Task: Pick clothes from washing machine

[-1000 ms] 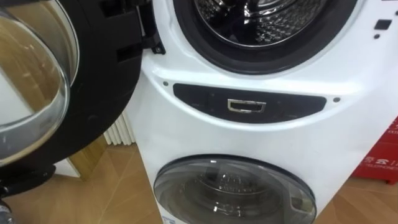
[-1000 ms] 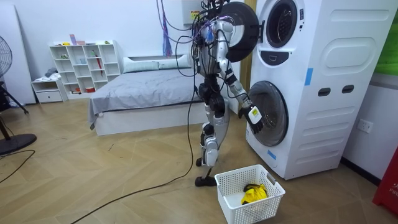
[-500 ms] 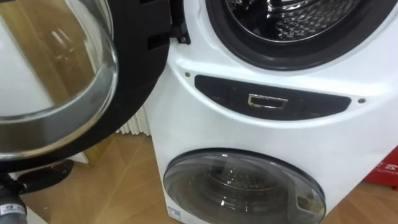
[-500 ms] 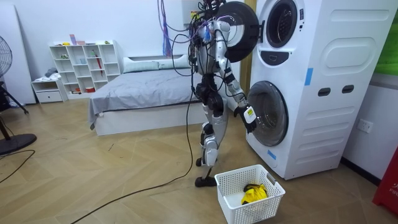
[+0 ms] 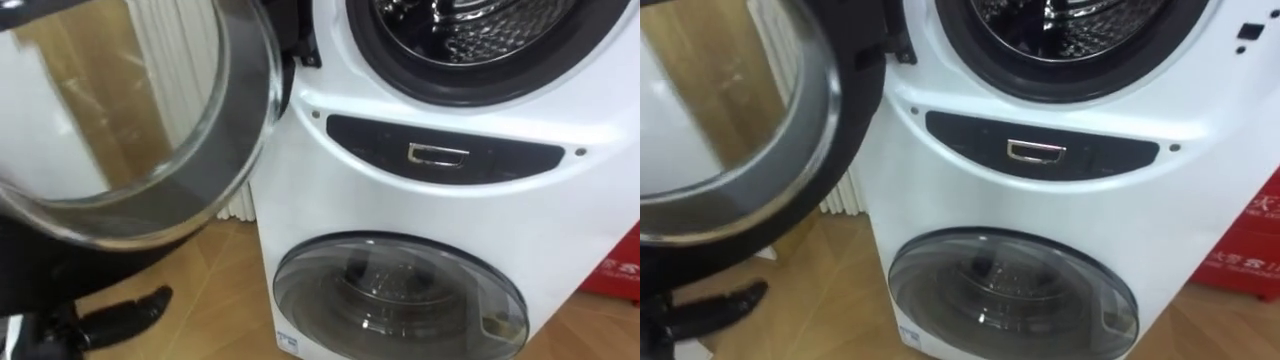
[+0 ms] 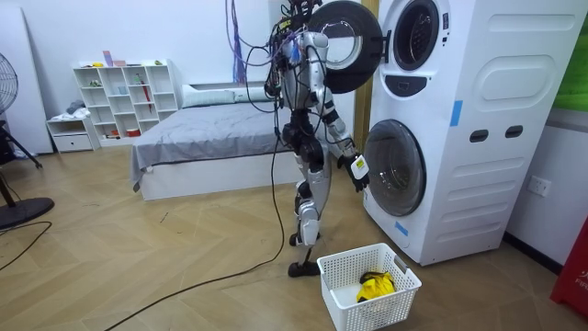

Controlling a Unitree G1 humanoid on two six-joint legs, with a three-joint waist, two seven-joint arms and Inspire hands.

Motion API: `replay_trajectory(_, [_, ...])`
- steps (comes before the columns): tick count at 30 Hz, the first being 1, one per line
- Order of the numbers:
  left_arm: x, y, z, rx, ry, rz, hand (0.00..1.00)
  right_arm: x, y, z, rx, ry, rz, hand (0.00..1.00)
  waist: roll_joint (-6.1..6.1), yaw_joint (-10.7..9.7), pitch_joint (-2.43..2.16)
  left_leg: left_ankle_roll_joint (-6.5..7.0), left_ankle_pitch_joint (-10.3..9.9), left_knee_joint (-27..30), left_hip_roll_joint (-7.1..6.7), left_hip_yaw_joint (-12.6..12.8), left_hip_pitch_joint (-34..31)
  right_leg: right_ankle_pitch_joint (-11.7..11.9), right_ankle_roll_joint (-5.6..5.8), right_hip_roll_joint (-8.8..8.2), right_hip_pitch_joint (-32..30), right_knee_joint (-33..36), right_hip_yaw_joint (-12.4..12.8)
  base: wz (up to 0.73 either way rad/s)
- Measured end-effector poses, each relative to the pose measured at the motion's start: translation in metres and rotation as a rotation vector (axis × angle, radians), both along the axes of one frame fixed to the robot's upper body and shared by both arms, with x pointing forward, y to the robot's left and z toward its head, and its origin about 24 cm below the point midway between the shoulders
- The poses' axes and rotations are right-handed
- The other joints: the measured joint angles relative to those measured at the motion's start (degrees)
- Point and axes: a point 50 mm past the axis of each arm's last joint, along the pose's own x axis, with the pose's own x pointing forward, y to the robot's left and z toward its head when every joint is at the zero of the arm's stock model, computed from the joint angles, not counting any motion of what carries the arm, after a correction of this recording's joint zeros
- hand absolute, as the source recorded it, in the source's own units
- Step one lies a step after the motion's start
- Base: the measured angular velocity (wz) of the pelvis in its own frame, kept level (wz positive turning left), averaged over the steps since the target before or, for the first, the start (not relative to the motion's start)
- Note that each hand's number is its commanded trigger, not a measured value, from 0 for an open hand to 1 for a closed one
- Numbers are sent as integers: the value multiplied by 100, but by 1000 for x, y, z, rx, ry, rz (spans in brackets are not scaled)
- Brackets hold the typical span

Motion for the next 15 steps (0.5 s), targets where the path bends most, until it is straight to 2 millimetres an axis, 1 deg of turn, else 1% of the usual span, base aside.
replay_trajectory(3, [0, -6, -1, -12, -5, -44, 0, 0, 1, 0, 1, -1, 6, 0, -18, -3, -7, -13, 27, -2, -4, 1, -17, -4, 4, -6, -32, -5, 12, 0])
replay_trajectory(4, [-1, -8, -3, -19, -3, -64, 0, 1, 1, 0, -1, 0, 11, 0, -21, -3, -9, -16, 48, -5, -4, 14, -15, -48, 38, -8, -36, -9, 25, 0])
replay_trajectory(5, [-2, -10, -4, -25, -6, -87, 0, 1, 1, 0, -3, -1, 18, 0, -28, -8, -12, -19, 87, -25, -4, 33, -9, -91, 45, -15, -48, -12, 28, 0])
replay_trajectory(8, [-5, -19, -6, -41, -21, -142, 0, 1, 3, 0, -10, -4, 36, 0, -57, -12, -14, 11, 176, -110, -18, 71, 1, -79, 54, -44, -77, -9, 27, 0])
replay_trajectory(10, [-7, -25, -8, -52, -26, -178, 0, 1, 4, -1, -13, -9, 36, 0, -68, -13, -12, 25, 188, -120, -24, 100, 10, -69, 68, -64, -77, -1, 23, 0])
replay_trajectory(13, [-8, -36, -9, -48, -37, -236, 0, -3, 6, -4, -14, 4, 24, 0, -140, -14, 0, 53, 229, -182, -65, 119, 37, -53, 95, -111, -77, 13, 26, 6])
replay_trajectory(14, [-8, -39, -8, -43, -45, -254, 0, -5, 5, -4, -13, 7, 15, 0, -181, -15, 13, 57, 231, -186, -64, 152, 38, -45, 109, -118, -77, 9, 38, 0])
replay_trajectory(15, [-8, -41, -8, -38, -49, -267, 0, -6, 5, -5, -11, 9, 1, 0, -220, -15, 11, 68, 237, -187, -65, 168, 38, -40, 113, -115, -77, 1, 64, 0])
